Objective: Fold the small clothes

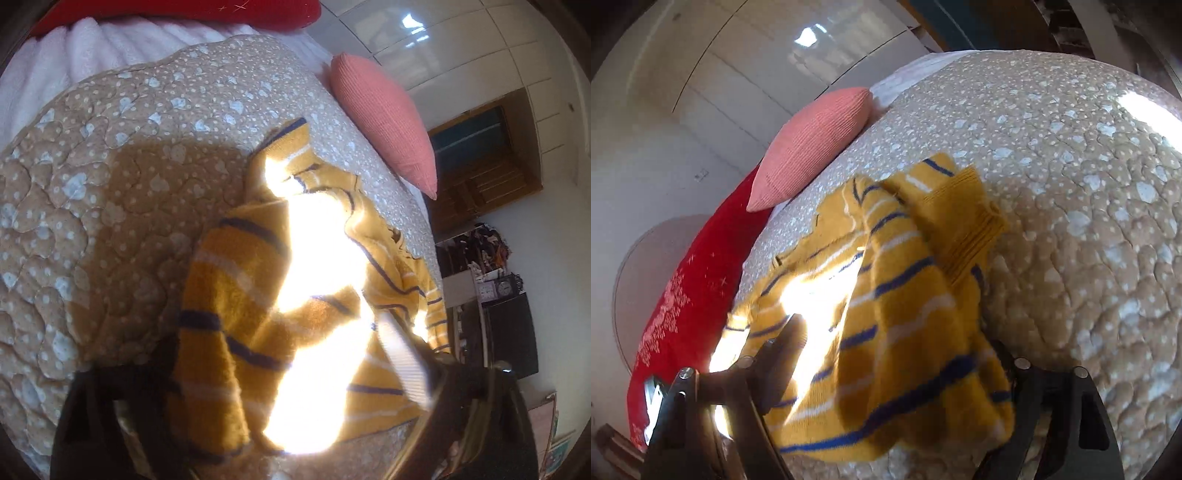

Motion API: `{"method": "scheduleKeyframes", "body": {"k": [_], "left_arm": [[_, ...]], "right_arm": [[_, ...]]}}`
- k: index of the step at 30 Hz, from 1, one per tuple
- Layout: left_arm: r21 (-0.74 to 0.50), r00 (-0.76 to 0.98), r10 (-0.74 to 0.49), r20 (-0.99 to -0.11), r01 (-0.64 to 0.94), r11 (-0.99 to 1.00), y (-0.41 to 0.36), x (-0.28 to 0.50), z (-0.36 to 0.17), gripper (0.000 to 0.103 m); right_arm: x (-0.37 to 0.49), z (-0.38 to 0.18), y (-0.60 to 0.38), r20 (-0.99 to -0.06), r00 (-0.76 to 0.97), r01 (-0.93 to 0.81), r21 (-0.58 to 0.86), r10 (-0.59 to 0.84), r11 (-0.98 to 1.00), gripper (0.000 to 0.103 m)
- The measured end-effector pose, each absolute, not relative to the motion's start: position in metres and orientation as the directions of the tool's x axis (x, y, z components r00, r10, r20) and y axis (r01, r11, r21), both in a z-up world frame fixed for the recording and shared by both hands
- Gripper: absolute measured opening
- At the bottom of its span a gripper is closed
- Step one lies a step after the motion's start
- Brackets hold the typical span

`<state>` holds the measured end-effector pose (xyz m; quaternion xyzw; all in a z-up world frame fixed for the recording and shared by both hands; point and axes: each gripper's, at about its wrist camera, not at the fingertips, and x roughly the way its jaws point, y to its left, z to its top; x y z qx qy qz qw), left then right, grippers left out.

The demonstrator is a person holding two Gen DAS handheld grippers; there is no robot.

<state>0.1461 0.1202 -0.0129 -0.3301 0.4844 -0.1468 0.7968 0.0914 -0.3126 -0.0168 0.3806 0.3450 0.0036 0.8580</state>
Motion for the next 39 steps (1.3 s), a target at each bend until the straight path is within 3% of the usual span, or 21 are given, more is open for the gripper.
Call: {"method": "scheduleKeyframes", "body": {"k": [1, 3, 7, 13, 15, 16, 18, 20, 21, 24, 27, 31, 35, 39], "left_arm": [[-0.643, 0.468, -0.539, -0.700, -0.088, 0.760, 0.118, 0.148, -0.012, 0.030], [-0.661, 0.468, -0.554, -0.688, -0.087, 0.746, 0.122, 0.145, -0.010, 0.020], [-0.602, 0.495, -0.503, -0.708, -0.051, 0.797, 0.122, 0.127, 0.013, 0.012], [-0.561, 0.502, -0.490, -0.713, 0.012, 0.828, 0.118, 0.096, 0.024, 0.013], [-0.526, 0.512, -0.458, -0.727, 0.014, 0.851, 0.118, 0.087, 0.021, 0.017], [-0.506, 0.527, -0.433, -0.731, 0.007, 0.863, 0.120, 0.081, 0.021, 0.024], [-0.462, 0.575, -0.375, -0.727, -0.006, 0.887, 0.126, 0.071, 0.023, 0.044], [-0.391, 0.646, -0.278, -0.711, -0.035, 0.920, 0.132, 0.052, 0.026, 0.070], [-0.344, 0.686, -0.213, -0.696, -0.058, 0.937, 0.132, 0.043, 0.031, 0.072], [-0.176, 0.768, -0.036, -0.639, -0.100, 0.979, 0.124, 0.011, 0.046, 0.077], [-0.067, 0.820, 0.085, -0.566, -0.148, 0.987, 0.117, -0.011, 0.061, 0.092], [-0.048, 0.879, 0.191, -0.437, -0.235, 0.971, 0.120, -0.041, 0.089, 0.103], [-0.065, 0.909, 0.261, -0.326, -0.297, 0.953, 0.125, -0.072, 0.118, 0.103], [0.025, 0.919, 0.295, -0.263, -0.300, 0.954, 0.111, -0.086, 0.146, 0.103]], "right_arm": [[0.096, -0.021, -0.321, -0.585, 0.752, 0.255, 0.683, 0.304, 0.684, 0.029], [0.094, -0.028, -0.335, -0.545, 0.757, 0.252, 0.753, 0.362, 0.607, 0.026], [0.075, -0.017, -0.328, -0.545, 0.761, 0.216, 0.724, 0.352, 0.655, 0.024], [0.040, -0.011, -0.327, -0.560, 0.749, 0.199, 0.700, 0.354, 0.686, 0.024], [0.030, -0.015, -0.328, -0.565, 0.745, 0.194, 0.692, 0.355, 0.695, 0.025], [0.024, -0.015, -0.328, -0.567, 0.745, 0.185, 0.681, 0.351, 0.708, 0.027], [0.011, -0.014, -0.326, -0.579, 0.758, 0.191, 0.636, 0.299, 0.747, 0.038], [-0.007, -0.013, -0.325, -0.585, 0.778, 0.216, 0.591, 0.228, 0.777, 0.052], [-0.015, -0.013, -0.325, -0.585, 0.786, 0.221, 0.569, 0.201, 0.792, 0.058], [-0.035, -0.014, -0.314, -0.598, 0.790, 0.227, 0.485, 0.131, 0.845, 0.060], [-0.054, -0.014, -0.296, -0.609, 0.790, 0.226, 0.399, 0.073, 0.889, 0.072], [-0.077, -0.019, -0.274, -0.619, 0.785, 0.212, 0.290, 0.015, 0.933, 0.084], [-0.077, -0.022, -0.248, -0.661, 0.747, 0.168, 0.083, -0.072, 0.982, 0.092], [-0.077, -0.022, -0.252, -0.667, 0.743, 0.185, 0.135, -0.048, 0.974, 0.100]]}}
